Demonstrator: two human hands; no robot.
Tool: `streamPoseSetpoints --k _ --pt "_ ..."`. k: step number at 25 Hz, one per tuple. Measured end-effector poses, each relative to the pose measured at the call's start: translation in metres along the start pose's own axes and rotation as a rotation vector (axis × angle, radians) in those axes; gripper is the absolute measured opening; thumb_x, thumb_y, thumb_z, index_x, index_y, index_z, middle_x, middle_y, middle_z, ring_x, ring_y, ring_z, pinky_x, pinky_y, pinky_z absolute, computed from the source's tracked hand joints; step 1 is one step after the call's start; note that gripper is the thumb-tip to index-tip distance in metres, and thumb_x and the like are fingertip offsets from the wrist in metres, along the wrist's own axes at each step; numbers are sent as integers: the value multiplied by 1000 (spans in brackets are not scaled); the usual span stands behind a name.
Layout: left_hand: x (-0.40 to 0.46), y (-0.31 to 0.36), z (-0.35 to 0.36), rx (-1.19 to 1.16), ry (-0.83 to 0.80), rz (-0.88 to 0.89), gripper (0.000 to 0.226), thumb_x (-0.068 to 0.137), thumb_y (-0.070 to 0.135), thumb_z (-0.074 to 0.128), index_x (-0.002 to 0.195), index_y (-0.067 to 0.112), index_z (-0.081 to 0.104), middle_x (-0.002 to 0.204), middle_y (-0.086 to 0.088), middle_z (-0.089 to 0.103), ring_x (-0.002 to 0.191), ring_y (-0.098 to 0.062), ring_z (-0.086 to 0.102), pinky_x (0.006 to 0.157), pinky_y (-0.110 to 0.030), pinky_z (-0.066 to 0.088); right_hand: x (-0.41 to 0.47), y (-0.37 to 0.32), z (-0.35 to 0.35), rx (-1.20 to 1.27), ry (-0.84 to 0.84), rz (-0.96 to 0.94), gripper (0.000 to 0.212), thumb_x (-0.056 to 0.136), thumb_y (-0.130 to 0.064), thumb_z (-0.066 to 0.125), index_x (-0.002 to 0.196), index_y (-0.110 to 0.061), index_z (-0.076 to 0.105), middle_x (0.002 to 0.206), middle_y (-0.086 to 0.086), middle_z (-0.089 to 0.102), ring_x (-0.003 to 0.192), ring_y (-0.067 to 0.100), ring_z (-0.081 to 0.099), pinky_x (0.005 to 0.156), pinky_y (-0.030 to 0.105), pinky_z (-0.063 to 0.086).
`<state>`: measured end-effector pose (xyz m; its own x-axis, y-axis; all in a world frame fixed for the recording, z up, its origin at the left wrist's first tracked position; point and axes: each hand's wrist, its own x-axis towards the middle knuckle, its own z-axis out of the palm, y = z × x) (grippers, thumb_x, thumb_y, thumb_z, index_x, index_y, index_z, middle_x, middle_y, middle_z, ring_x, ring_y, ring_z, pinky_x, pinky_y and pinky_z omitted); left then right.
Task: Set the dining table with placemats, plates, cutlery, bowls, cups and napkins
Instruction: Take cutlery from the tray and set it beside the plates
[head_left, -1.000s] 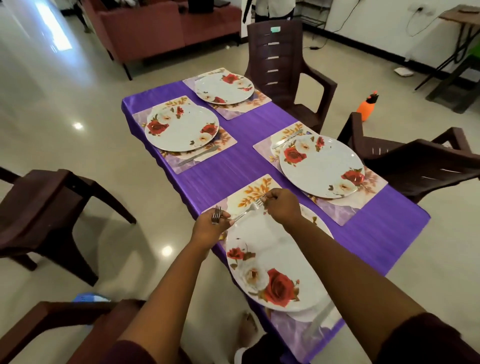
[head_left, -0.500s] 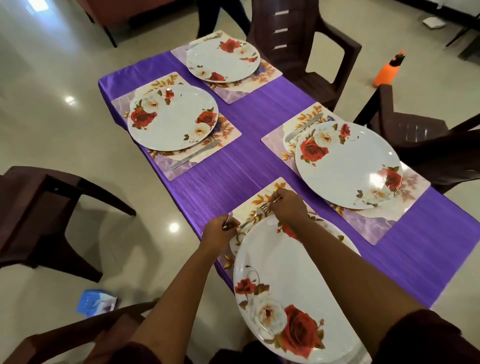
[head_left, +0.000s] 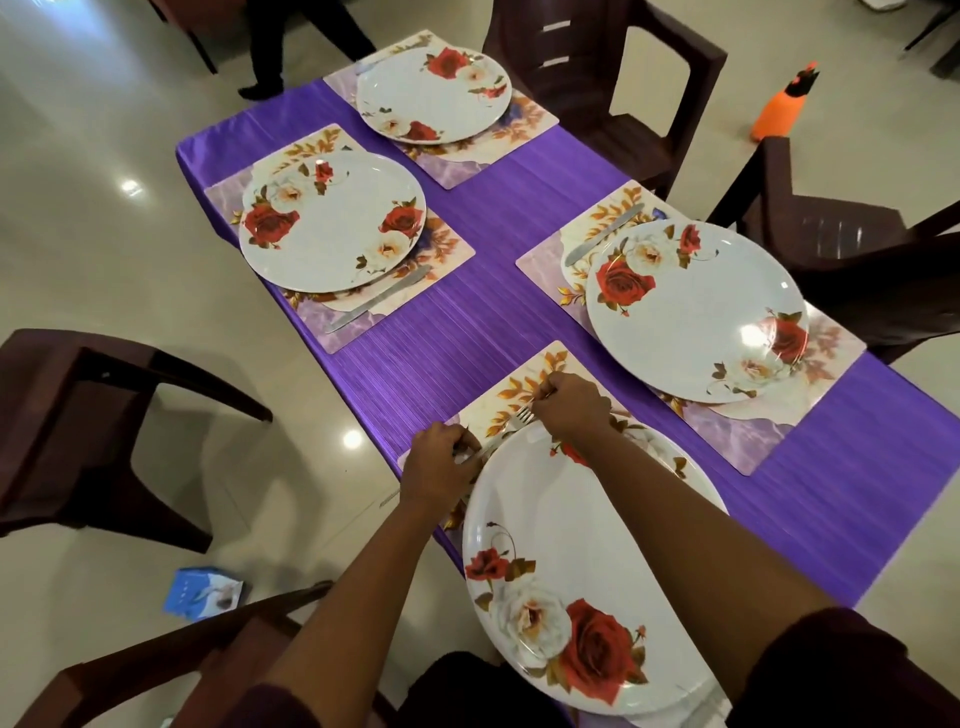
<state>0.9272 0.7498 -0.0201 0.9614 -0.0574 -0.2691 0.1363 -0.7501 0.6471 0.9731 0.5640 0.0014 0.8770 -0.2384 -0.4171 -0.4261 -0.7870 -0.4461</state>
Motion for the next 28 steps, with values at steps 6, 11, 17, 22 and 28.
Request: streamPoseSetpoints --k 6,11,17,22,28 --pt "0 -4 5 13 6 -14 16 87 27 70 99 16 71 99 4 61 92 -13 53 72 -10 39 0 7 4 26 25 1 21 93 -33 60 108 -19 64 107 1 69 98 20 61 95 36 44" --pt "-1 5 -13 -94 16 -40 22 83 14 74 104 13 70 105 2 58 96 -15 55 70 -10 42 -2 8 1 -115 88 -8 36 96 -44 49 111 -15 64 108 3 69 104 22 61 99 42 44" --pt "10 22 -58 -250 119 -92 41 87 -2 61 124 17 63 119 5 44 121 -21 45 99 -36 49 -16 -29 -8 321 152 -276 43 98 -47 48 89 -8 64 77 5 66 74 19 63 66 28 48" --pt "4 31 -80 -163 130 -86 45 83 -14 58 122 9 60 127 -1 41 125 -25 39 98 -41 50 -44 -86 -9 720 -333 -388 30 87 -32 70 94 -3 67 76 8 71 62 9 65 56 16 49" --pt "18 25 -108 -212 64 -24 33 90 4 63 121 15 67 118 -1 57 96 -14 55 76 -20 48 -37 -106 -6 646 -117 -302 11 89 -14 68 94 -5 70 81 7 71 71 14 68 69 27 56"
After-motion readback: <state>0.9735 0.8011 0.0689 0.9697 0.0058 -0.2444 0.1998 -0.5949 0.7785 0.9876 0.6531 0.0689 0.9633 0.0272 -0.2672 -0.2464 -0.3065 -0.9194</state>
